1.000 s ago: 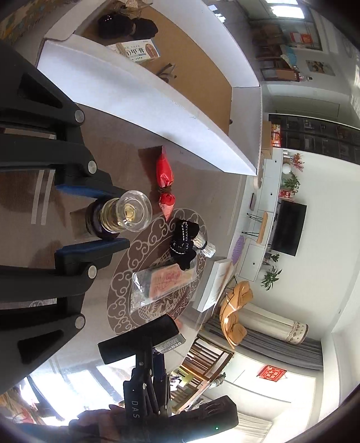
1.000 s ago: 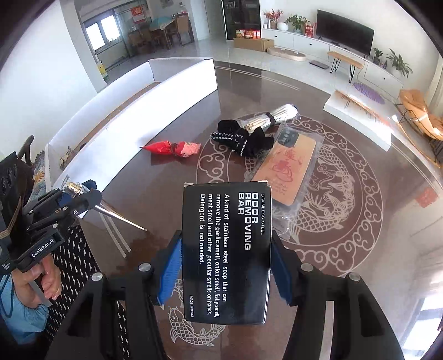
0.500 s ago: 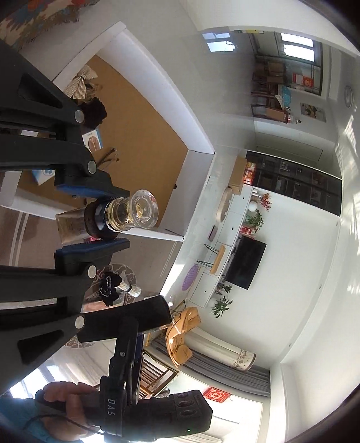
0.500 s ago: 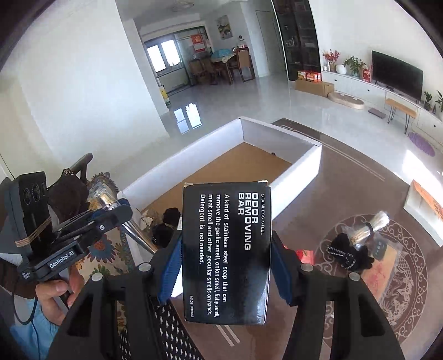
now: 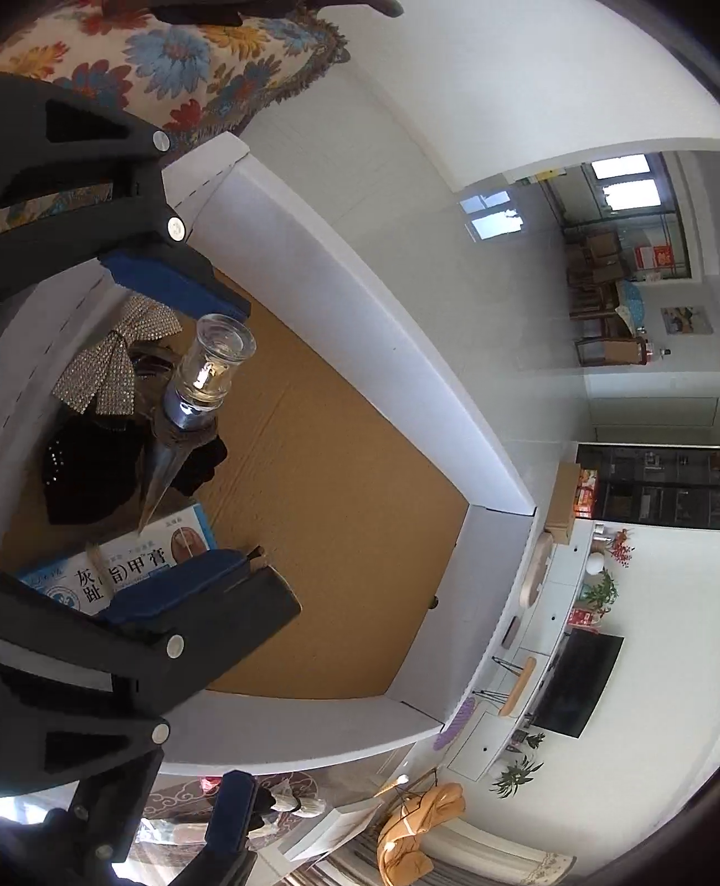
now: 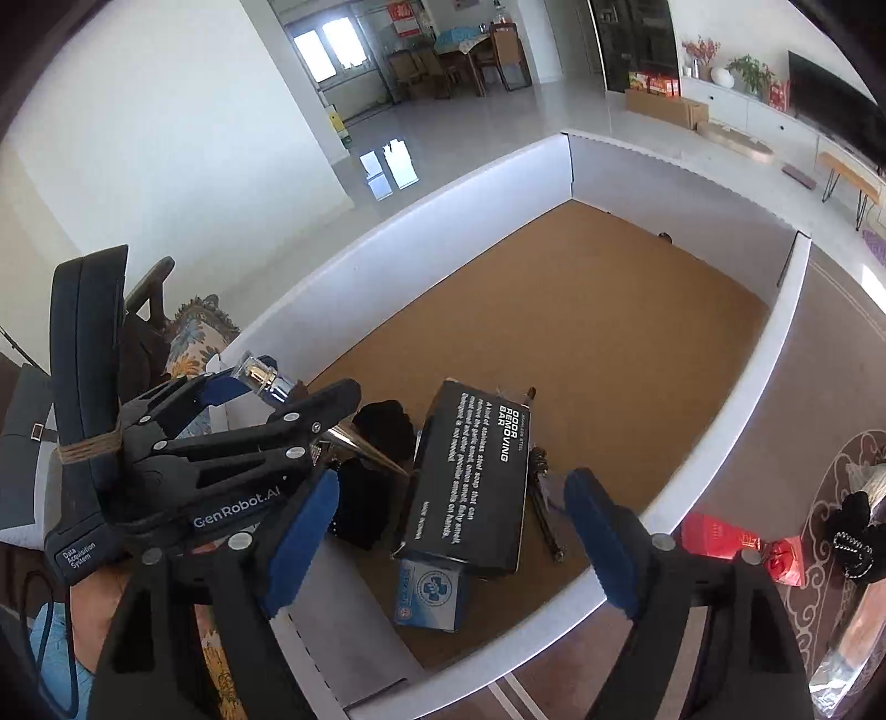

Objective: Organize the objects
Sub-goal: 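Carry the gold tube and black box into the cardboard enclosure and open both tools, then move both open tools back over the table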

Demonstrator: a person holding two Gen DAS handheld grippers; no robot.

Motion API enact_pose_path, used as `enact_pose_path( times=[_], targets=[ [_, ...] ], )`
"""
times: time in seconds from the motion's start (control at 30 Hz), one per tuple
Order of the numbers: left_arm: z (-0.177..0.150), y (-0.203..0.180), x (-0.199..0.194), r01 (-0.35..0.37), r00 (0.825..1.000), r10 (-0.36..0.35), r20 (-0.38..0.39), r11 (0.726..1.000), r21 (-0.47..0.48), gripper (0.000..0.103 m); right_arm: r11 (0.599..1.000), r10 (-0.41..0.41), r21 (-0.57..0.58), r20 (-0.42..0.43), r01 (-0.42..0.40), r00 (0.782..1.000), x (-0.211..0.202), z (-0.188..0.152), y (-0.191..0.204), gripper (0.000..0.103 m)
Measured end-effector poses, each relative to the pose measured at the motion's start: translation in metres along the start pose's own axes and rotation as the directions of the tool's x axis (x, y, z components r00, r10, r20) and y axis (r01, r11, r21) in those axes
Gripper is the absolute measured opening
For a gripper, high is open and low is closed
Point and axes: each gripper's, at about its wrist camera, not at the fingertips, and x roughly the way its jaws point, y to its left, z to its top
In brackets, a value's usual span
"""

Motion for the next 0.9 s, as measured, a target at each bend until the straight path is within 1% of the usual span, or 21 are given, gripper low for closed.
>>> enact_pose_path(
  times=[0.07,0.13,0.2,0.27,0.33,0.37,0.4,0.47,0.5,0.53,0.6,0.63,0.67,0.7,0.77,0.83,0.9],
  targets=[
    [-0.004,0.002,-0.014,-0.009,0.999,0.01,0.053,1.0,-0.023,0.088,0.999,-0.04,-0.019,0.099,0.042,0.994,-0.025,-0.01,-0.006,0.102],
    [-0.012,-0.007,-0.032,0.021,0.995,-0.017,0.101,0.999,-0.039,0.088,0.994,-0.096,-0.036,0.192,0.105,0.977,-0.052,-0.027,-0.017,0.103],
    [-0.025,-0.026,-0.054,0.088,0.987,-0.082,0.141,0.996,-0.035,0.088,0.984,-0.159,-0.033,0.253,0.172,0.954,-0.071,-0.053,-0.034,0.103],
    [-0.042,-0.057,-0.075,0.19,0.969,-0.187,0.161,0.982,-0.003,0.088,0.97,-0.231,-0.005,0.282,0.242,0.931,-0.086,-0.085,-0.06,0.103],
    [-0.064,-0.094,-0.093,0.297,0.94,-0.301,0.162,0.954,0.05,0.09,0.949,-0.311,0.044,0.272,0.311,0.911,-0.096,-0.122,-0.094,0.103],
    [-0.074,-0.114,-0.101,0.344,0.923,-0.352,0.156,0.936,0.08,0.095,0.934,-0.358,0.073,0.256,0.351,0.898,-0.103,-0.143,-0.113,0.103],
    [-0.087,-0.134,-0.108,0.382,0.907,-0.394,0.149,0.918,0.106,0.101,0.913,-0.408,0.105,0.234,0.395,0.882,-0.108,-0.163,-0.132,0.103],
    [-0.115,-0.172,-0.115,0.446,0.879,-0.465,0.111,0.881,0.157,0.103,0.863,-0.502,0.164,0.179,0.478,0.846,-0.118,-0.2,-0.168,0.103],
    [-0.128,-0.192,-0.113,0.471,0.868,-0.49,0.078,0.863,0.185,0.103,0.837,-0.542,0.191,0.148,0.513,0.827,-0.126,-0.219,-0.184,0.103],
    [-0.141,-0.211,-0.108,0.481,0.865,-0.5,0.042,0.851,0.213,0.103,0.814,-0.57,0.217,0.123,0.538,0.812,-0.133,-0.235,-0.198,0.103],
    [-0.161,-0.247,-0.094,0.463,0.881,-0.473,-0.024,0.848,0.258,0.103,0.774,-0.61,0.272,0.083,0.572,0.788,-0.146,-0.259,-0.222,0.103],
    [-0.171,-0.259,-0.085,0.45,0.889,-0.455,-0.048,0.849,0.276,0.103,0.76,-0.621,0.3,0.074,0.576,0.78,-0.154,-0.273,-0.23,0.103],
    [-0.178,-0.269,-0.077,0.438,0.897,-0.436,-0.077,0.85,0.293,0.103,0.752,-0.624,0.322,0.067,0.575,0.778,-0.161,-0.283,-0.238,0.103],
    [-0.185,-0.275,-0.07,0.432,0.901,-0.423,-0.099,0.848,0.308,0.103,0.745,-0.627,0.336,0.057,0.577,0.777,-0.162,-0.289,-0.242,0.103],
    [-0.193,-0.281,-0.059,0.415,0.91,-0.397,-0.122,0.852,0.319,0.103,0.739,-0.623,0.353,0.037,0.573,0.781,-0.161,-0.301,-0.246,0.103],
    [-0.199,-0.277,-0.053,0.395,0.918,-0.376,-0.123,0.861,0.32,0.103,0.74,-0.615,0.369,0.03,0.563,0.788,-0.158,-0.307,-0.246,0.103],
    [-0.206,-0.271,-0.05,0.367,0.93,-0.347,-0.119,0.873,0.32,0.103,0.736,-0.612,0.382,0.024,0.559,0.79,-0.157,-0.309,-0.246,0.103]
  ],
)
